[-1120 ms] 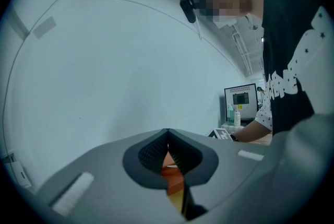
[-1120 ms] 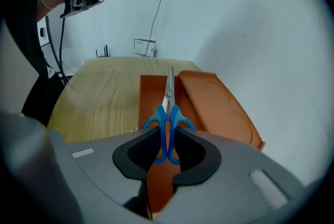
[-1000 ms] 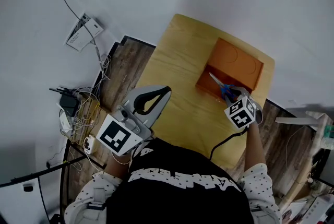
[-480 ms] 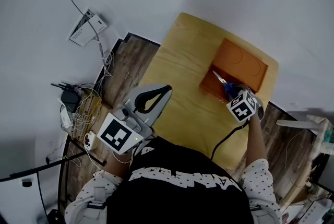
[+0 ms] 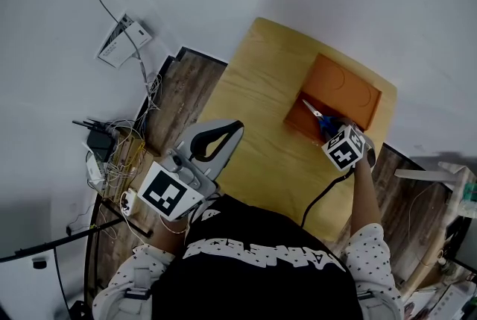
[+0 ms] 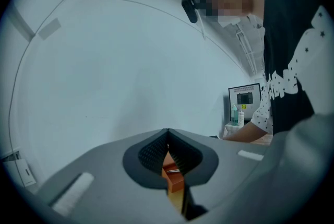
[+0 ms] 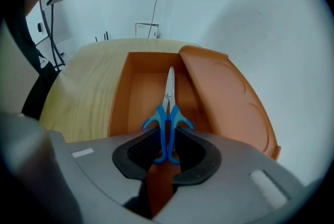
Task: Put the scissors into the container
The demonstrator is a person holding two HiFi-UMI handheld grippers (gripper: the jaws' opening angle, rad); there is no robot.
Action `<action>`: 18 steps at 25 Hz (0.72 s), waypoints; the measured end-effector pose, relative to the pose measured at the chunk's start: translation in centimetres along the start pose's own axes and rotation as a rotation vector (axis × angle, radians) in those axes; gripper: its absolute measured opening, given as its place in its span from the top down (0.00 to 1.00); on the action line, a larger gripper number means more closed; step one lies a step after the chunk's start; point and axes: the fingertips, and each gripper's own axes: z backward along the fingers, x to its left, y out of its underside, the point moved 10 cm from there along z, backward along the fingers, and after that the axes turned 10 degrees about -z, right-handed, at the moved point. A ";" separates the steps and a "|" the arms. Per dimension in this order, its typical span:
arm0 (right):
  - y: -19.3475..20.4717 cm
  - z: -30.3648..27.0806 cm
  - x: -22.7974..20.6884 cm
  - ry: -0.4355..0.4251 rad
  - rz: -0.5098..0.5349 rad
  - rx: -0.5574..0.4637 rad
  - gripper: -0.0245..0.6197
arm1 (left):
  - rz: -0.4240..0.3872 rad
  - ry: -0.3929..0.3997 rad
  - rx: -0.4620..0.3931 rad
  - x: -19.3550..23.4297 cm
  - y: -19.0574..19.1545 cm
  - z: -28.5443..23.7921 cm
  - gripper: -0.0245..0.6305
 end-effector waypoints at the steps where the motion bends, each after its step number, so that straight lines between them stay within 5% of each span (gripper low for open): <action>1: 0.0 0.1 0.0 -0.001 -0.003 -0.004 0.80 | 0.000 0.001 -0.001 0.0 0.0 0.0 0.96; 18: 0.1 0.2 0.0 0.010 -0.008 0.003 0.80 | -0.007 0.001 0.003 -0.1 -0.1 0.6 0.96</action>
